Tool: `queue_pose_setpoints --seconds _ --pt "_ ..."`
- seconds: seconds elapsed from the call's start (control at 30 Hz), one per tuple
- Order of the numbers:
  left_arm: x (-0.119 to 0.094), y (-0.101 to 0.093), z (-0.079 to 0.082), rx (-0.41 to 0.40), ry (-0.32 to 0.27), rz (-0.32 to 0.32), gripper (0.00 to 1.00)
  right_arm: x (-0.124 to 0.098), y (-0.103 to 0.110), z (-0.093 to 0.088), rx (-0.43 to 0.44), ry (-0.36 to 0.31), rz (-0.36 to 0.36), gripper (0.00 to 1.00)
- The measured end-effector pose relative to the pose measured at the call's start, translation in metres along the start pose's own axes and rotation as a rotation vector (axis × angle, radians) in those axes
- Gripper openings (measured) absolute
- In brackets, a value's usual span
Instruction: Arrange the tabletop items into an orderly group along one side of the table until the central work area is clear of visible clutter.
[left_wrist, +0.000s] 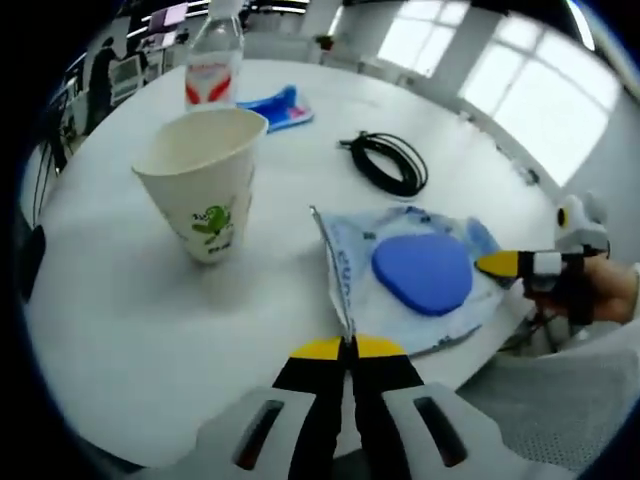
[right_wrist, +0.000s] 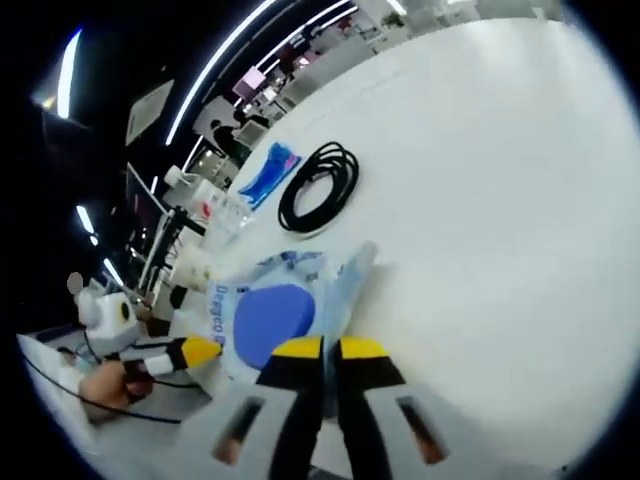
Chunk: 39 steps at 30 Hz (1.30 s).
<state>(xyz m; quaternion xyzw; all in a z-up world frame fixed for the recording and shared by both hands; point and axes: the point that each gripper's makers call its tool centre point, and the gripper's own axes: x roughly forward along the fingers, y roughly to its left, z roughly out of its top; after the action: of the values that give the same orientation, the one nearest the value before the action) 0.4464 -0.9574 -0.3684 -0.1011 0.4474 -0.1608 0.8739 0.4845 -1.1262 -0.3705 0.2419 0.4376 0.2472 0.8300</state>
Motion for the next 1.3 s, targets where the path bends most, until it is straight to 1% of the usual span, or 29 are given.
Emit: queue_pose_setpoints --seconds 0.07,0.2,0.37,0.43,0.47,0.53,0.57,0.6,0.63,0.67,0.7,0.73,0.77,0.8,0.83,0.87,0.9,0.97,1.03,1.1,1.17,1.23,1.3 --pt "0.000 0.001 0.000 -0.015 -0.004 -0.001 0.00 0.000 0.001 0.000 -0.015 0.005 -0.007 0.00" --pt "0.000 0.001 0.000 -0.017 -0.009 -0.004 0.00 0.000 0.001 0.000 -0.021 0.014 -0.014 0.00" --pt "0.000 0.001 0.000 -0.021 -0.013 -0.007 0.00 -0.001 0.000 0.000 -0.020 0.007 -0.023 0.00" --pt "-0.001 0.001 0.000 -0.022 -0.005 -0.019 0.00 -0.001 0.000 0.000 -0.041 0.004 -0.029 0.00" --pt "-0.001 0.001 -0.001 -0.032 -0.004 -0.022 0.00 -0.001 0.001 0.000 -0.038 0.001 -0.035 0.00" --pt "-0.003 0.002 0.002 -0.010 -0.018 -0.017 0.00 -0.001 0.002 0.000 -0.031 -0.003 -0.035 0.01" --pt "-0.006 0.006 0.008 0.048 -0.040 0.014 0.02 -0.001 0.005 0.000 -0.030 -0.007 -0.018 0.02" --pt "-0.008 0.005 0.011 0.090 -0.047 0.008 0.08 -0.001 0.005 0.000 -0.037 -0.010 -0.014 0.02" --pt "-0.011 0.000 0.021 0.125 -0.089 -0.008 0.16 -0.002 0.007 0.003 -0.093 -0.023 -0.003 0.07" --pt "-0.014 -0.004 0.026 0.150 -0.107 -0.021 0.27 -0.003 0.007 0.008 -0.190 -0.053 0.000 0.12" --pt "-0.018 -0.010 0.030 0.174 -0.123 -0.034 0.35 -0.005 0.011 0.008 -0.209 -0.056 0.000 0.18" --pt "-0.022 -0.012 0.034 0.187 -0.137 -0.032 0.42 -0.008 0.016 0.006 -0.166 -0.056 -0.003 0.27" --pt "-0.026 -0.018 0.038 0.208 -0.151 -0.043 0.46 -0.010 0.024 0.011 -0.175 -0.092 0.018 0.32" --pt "-0.028 -0.022 0.040 0.215 -0.156 -0.054 0.48 -0.012 0.025 0.014 -0.187 -0.108 0.013 0.36" --pt "-0.029 -0.026 0.043 0.223 -0.174 -0.070 0.50 -0.013 0.023 0.017 -0.217 -0.119 -0.015 0.40" --pt "-0.030 -0.034 0.046 0.225 -0.190 -0.103 0.52 -0.015 0.023 0.019 -0.244 -0.122 -0.036 0.44" --pt "-0.030 -0.039 0.049 0.223 -0.200 -0.130 0.56 -0.017 0.024 0.021 -0.258 -0.128 -0.044 0.48" --pt "-0.028 -0.044 0.051 0.225 -0.209 -0.136 0.75 -0.019 0.025 0.025 -0.281 -0.139 -0.057 0.57" --pt "-0.026 -0.051 0.053 0.240 -0.213 -0.148 0.90 -0.020 0.024 0.028 -0.290 -0.130 -0.063 0.61" --pt "-0.028 -0.060 0.053 0.265 -0.218 -0.181 0.91 -0.021 0.023 0.033 -0.292 -0.129 -0.056 0.61" --pt "-0.029 -0.064 0.051 0.269 -0.207 -0.190 0.90 -0.021 0.021 0.038 -0.287 -0.138 -0.051 0.61" --pt "-0.027 -0.065 0.053 0.257 -0.207 -0.181 0.91 -0.021 0.018 0.043 -0.291 -0.141 -0.048 0.61" --pt "-0.023 -0.067 0.058 0.216 -0.221 -0.168 0.90 -0.022 0.017 0.046 -0.295 -0.130 -0.040 0.61"
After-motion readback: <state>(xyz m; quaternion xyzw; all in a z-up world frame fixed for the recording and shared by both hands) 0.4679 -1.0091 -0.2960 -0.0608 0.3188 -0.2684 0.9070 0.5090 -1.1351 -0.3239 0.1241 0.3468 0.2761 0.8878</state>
